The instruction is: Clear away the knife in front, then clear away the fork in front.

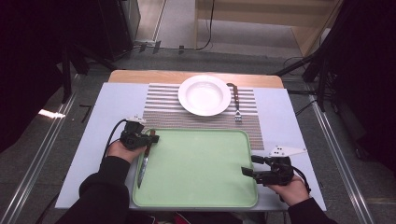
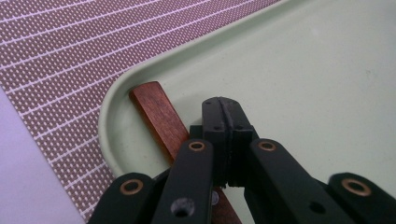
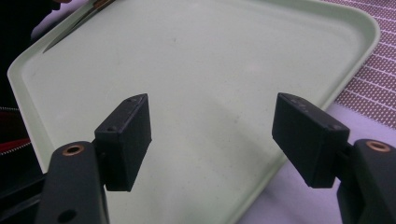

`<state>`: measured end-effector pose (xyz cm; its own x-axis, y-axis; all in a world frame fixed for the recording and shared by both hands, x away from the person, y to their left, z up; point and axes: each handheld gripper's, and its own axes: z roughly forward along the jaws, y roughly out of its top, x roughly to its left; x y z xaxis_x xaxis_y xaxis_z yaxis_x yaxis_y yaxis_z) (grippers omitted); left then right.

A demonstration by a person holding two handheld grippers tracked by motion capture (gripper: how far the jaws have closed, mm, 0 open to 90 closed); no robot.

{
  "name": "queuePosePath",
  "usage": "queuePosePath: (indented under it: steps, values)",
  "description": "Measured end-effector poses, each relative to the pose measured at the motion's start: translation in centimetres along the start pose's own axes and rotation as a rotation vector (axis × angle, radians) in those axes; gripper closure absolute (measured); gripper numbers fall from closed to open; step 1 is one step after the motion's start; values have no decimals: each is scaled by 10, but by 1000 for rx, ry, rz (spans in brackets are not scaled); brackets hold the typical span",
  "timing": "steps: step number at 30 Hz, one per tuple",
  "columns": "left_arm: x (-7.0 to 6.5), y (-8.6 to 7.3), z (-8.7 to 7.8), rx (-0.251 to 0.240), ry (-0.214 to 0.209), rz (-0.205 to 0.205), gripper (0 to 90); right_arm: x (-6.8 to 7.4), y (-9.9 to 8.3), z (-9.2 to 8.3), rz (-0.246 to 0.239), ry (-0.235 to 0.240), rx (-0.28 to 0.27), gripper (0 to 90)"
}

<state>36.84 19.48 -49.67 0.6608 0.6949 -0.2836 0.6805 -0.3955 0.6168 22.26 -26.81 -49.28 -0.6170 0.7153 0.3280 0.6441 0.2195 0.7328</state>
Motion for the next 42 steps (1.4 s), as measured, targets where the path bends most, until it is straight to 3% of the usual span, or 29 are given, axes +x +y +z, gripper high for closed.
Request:
queuePosePath:
  steps: [3, 7, 16, 25, 42]
  values:
    - [0, -2, -1, -3, -19, -2, 873, -1, 1, 1, -2, 2, -2, 272]
    - [-4, -2, -6, -12, -29, 20, 760, -2, 2, 1, -1, -2, -2, 272]
    - [-20, -2, -20, -57, -128, 55, 435, -3, 3, -1, 11, -14, -25, 271]
    - [-34, -4, -34, -118, -171, 95, 361, -5, 6, -2, 28, 9, -28, 258]
    - [-54, -17, -45, -118, -224, 155, 314, -10, 14, 1, 55, -9, -23, 267]
